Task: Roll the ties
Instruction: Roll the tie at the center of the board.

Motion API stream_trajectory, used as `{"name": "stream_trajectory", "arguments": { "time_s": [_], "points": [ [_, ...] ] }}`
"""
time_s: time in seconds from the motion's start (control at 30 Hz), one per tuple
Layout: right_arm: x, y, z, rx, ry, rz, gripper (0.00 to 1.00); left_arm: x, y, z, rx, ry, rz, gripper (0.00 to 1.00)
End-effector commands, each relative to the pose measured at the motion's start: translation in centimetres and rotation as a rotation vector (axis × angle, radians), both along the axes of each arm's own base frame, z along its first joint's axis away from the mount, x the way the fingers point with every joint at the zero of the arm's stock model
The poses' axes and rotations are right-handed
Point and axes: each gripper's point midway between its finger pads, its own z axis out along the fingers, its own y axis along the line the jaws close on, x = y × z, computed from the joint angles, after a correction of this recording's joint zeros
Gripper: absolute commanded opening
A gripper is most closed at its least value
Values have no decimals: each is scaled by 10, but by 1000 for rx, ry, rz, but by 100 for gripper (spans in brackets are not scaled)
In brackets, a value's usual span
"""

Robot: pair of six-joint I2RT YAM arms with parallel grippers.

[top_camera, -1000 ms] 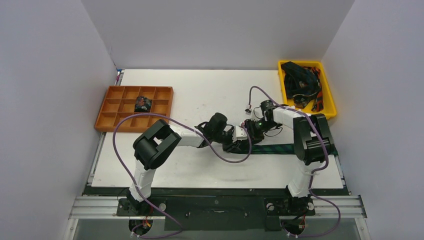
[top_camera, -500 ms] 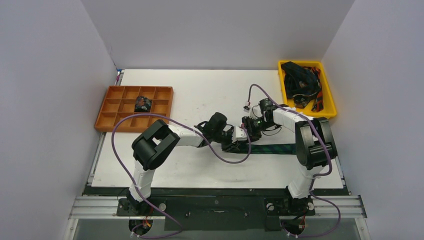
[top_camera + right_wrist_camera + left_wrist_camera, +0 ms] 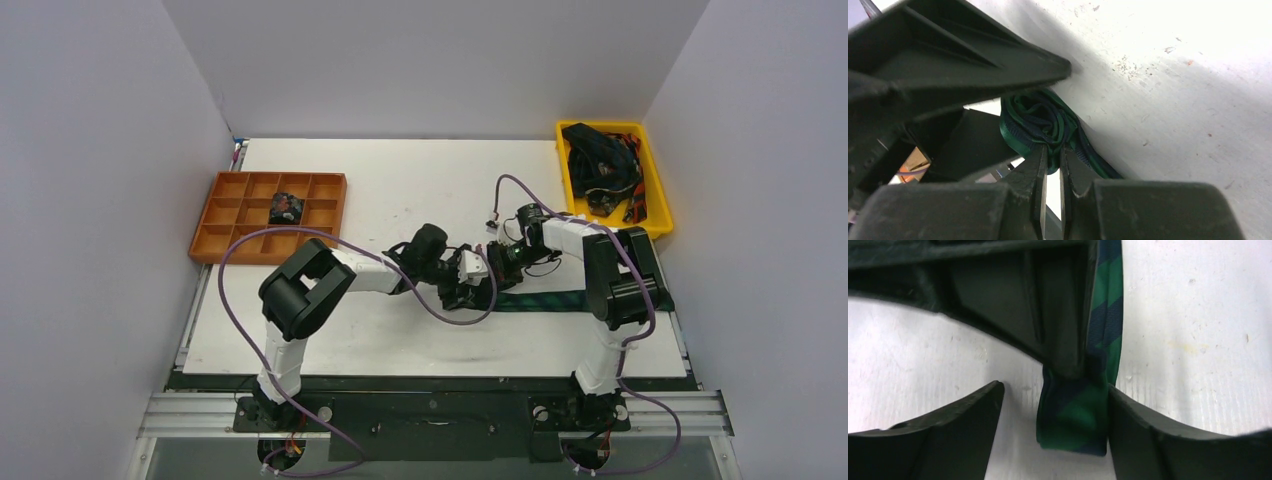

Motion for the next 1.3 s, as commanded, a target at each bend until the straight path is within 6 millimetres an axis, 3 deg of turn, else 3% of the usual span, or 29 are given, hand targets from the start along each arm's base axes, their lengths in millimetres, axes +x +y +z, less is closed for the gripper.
{"name": "stream_trajectory", "arguments": {
  "time_s": [0.0,0.2,0.33,0.43,0.57,0.6,0.73,0.8,0.87,0.93,1.0,1.03,1.1,1.27],
  "points": [
    [-7,-32,-34,-163,-7,44,0,1,18,7,-5,18,38,73],
    [-2,-40,-42,-215,-22,58,0,-15,-2,25,-50,8,-55,82],
    [-3,-39,-38,-203,-32,67,0,-25,-10,13,-24,29,-83,86],
    [1,-32,-27,-161,-48,60,0,-25,-12,-7,21,51,-71,83],
    [3,-17,-7,-77,-73,69,0,-20,1,-33,116,50,-17,62],
    [3,-12,1,-45,-80,69,0,-16,6,-36,134,41,6,53],
    [0,0,28,40,-85,68,0,-15,27,-43,177,45,48,33],
    [-4,-2,31,38,-67,57,0,-17,33,-43,187,47,44,28],
    [-9,-10,21,-8,-45,54,0,-21,36,-41,184,47,29,27],
    [-12,-22,2,-85,-30,69,0,-24,38,-40,189,54,19,27],
    [-9,-31,-18,-157,-24,73,0,-23,36,-37,181,59,17,38],
    [-5,-37,-24,-201,-30,68,0,-24,35,-35,171,67,11,49],
    [0,-43,-38,-253,-24,64,0,-22,34,-28,140,75,19,58],
    [4,-50,-51,-349,-52,102,0,-14,35,-8,33,58,22,62]
  ]
}}
